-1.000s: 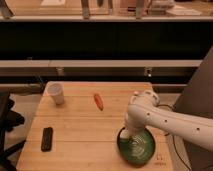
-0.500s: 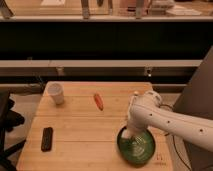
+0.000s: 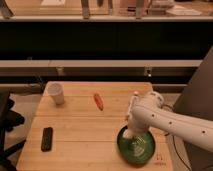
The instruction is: Place the white sponge in the ceramic bowl
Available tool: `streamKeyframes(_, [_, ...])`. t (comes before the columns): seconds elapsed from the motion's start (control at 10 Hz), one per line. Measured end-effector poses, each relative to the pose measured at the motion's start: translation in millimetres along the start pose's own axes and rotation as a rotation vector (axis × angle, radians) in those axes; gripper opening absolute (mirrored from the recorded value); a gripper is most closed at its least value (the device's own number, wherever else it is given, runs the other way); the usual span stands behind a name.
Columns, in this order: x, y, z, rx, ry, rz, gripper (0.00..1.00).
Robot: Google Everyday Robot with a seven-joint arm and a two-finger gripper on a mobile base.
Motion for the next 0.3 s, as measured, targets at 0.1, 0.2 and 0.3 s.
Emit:
streamKeyframes(0.1, [3.4,3.6,0.9,0.002,0.003,0.004,0.8])
streamKeyframes(0.2, [4.0,4.1,1.1,0.003,0.004,0.004,0.8])
streamKeyframes(0.3, [5.0,4.6,1.1,0.004,0.006,0.005,0.8])
